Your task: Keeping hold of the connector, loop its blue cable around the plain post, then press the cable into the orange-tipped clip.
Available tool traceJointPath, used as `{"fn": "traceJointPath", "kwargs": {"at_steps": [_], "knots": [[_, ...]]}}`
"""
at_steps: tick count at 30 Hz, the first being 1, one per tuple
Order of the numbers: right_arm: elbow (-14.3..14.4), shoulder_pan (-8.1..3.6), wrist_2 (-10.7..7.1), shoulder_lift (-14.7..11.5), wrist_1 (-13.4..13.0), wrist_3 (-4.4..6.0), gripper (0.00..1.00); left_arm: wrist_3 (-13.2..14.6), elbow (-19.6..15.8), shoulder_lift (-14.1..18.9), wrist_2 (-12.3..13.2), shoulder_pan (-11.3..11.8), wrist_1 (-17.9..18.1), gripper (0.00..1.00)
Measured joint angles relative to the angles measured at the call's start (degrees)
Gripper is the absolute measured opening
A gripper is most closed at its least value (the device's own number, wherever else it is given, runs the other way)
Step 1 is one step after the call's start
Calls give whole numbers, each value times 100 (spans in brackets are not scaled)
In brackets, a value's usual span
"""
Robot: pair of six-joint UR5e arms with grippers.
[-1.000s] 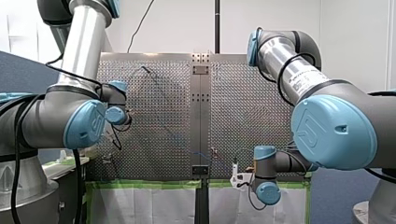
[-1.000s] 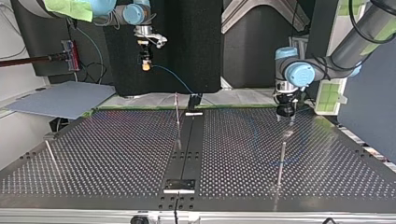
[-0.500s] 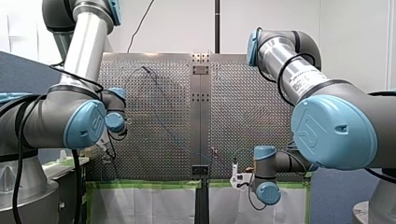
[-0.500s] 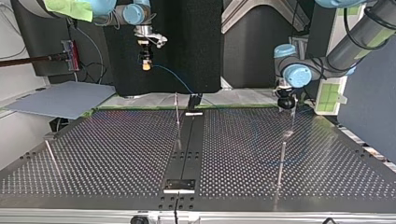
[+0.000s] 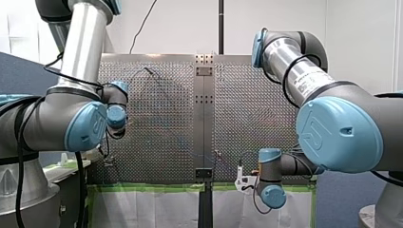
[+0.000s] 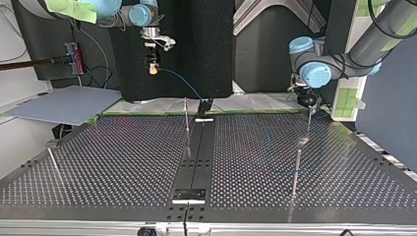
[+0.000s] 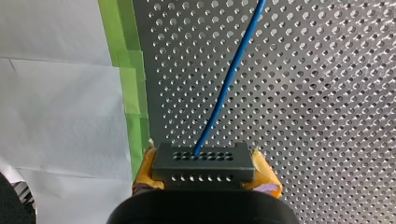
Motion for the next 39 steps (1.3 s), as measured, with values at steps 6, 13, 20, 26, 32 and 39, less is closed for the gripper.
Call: {"fn": "traceJointPath", "kwargs": {"at_steps": [6, 13, 20, 26, 32, 39], "knots": [[-1, 1, -5, -1, 18, 34, 0, 302, 251, 302, -51, 32, -303, 100], [-8, 10, -16, 0, 50, 61, 0, 706, 655, 710, -61, 30, -710, 100], [-9, 14, -18, -2, 103, 49, 0, 1069, 1018, 1073, -97, 9, -1073, 100], [-12, 21, -18, -2, 115, 37, 0, 1304, 1338, 1392, -312, -49, -1394, 100], [-19, 27, -18, -3, 112, 32, 0, 1393, 1715, 1769, -409, -103, -1770, 100], [-58, 31, -41, -2, 126, 31, 0, 1422, 2115, 2170, -147, -209, -2169, 100]]}}
